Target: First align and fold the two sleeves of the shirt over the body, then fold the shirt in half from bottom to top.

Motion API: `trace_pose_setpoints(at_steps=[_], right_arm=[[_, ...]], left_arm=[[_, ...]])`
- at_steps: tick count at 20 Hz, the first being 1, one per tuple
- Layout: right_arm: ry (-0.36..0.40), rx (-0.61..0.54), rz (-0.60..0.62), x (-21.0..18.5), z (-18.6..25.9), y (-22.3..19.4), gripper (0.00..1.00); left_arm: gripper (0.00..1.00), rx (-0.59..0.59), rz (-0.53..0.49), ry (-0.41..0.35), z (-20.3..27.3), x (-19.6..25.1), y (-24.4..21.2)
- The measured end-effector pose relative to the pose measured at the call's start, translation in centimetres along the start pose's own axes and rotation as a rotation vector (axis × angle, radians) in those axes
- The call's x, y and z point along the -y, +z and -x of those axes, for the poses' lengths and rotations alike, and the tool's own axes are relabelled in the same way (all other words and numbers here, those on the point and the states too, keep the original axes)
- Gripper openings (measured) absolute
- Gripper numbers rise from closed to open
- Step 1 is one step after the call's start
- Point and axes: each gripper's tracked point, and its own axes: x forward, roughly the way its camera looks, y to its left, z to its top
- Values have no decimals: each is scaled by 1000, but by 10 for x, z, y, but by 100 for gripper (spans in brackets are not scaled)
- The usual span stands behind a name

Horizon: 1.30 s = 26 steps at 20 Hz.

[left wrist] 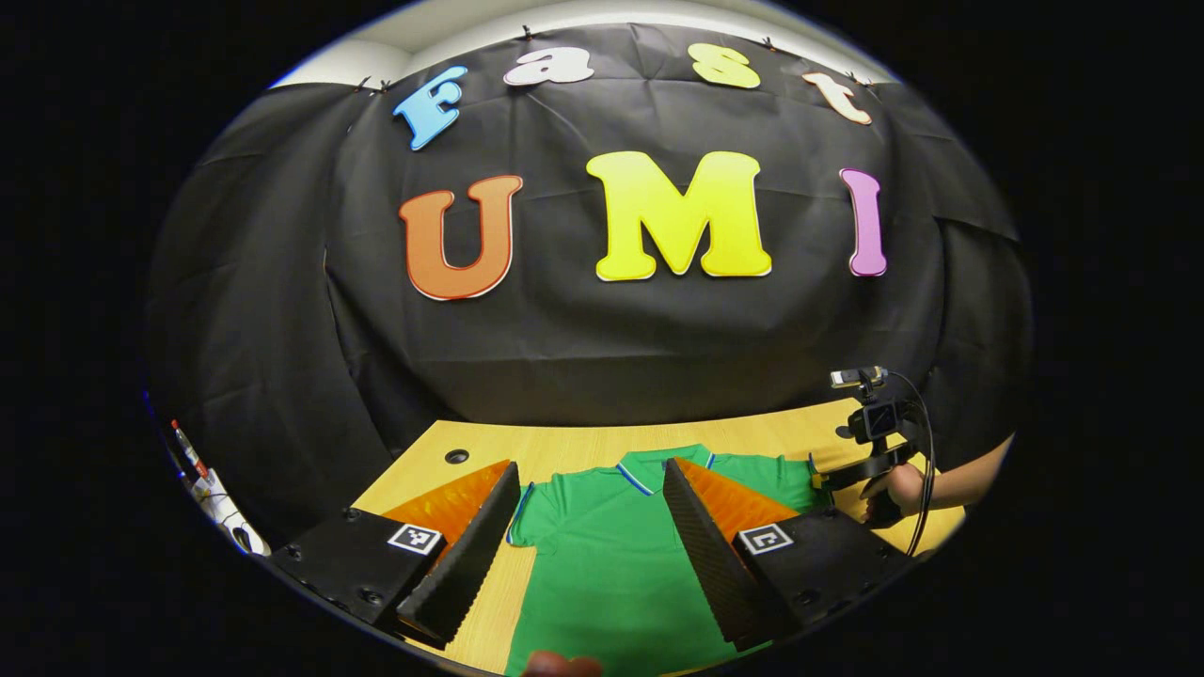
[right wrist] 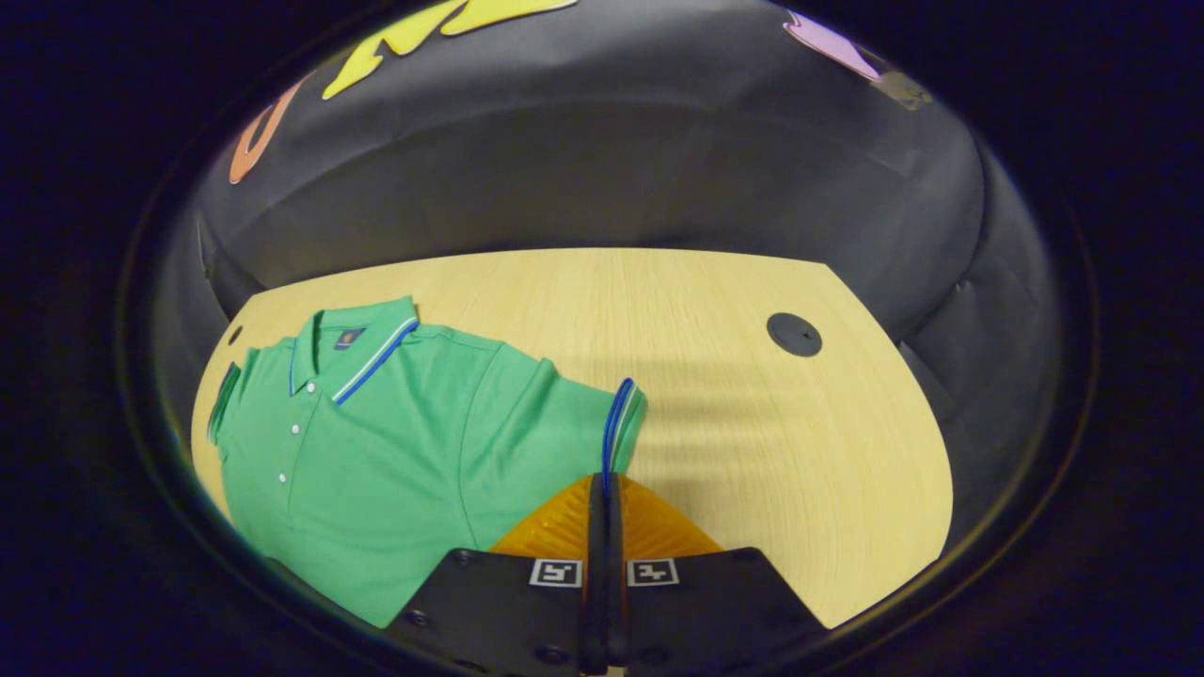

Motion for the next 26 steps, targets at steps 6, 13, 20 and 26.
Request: trace_pose_setpoints(at_steps=[6, 13, 20, 26], right_arm=[[11, 61, -95, -3, 31, 29, 3], [71, 138, -51, -74, 56, 74, 2], [124, 101, 22, -152, 40, 63, 5], [203, 40, 14, -194, 36, 48, 12]], left_arm=[[100, -30, 68, 12, 4, -10, -14], [100, -44, 100, 38, 17, -35, -23], [100, -41, 84, 119, 35, -82, -22], [100, -57, 119, 190, 49, -120, -32]])
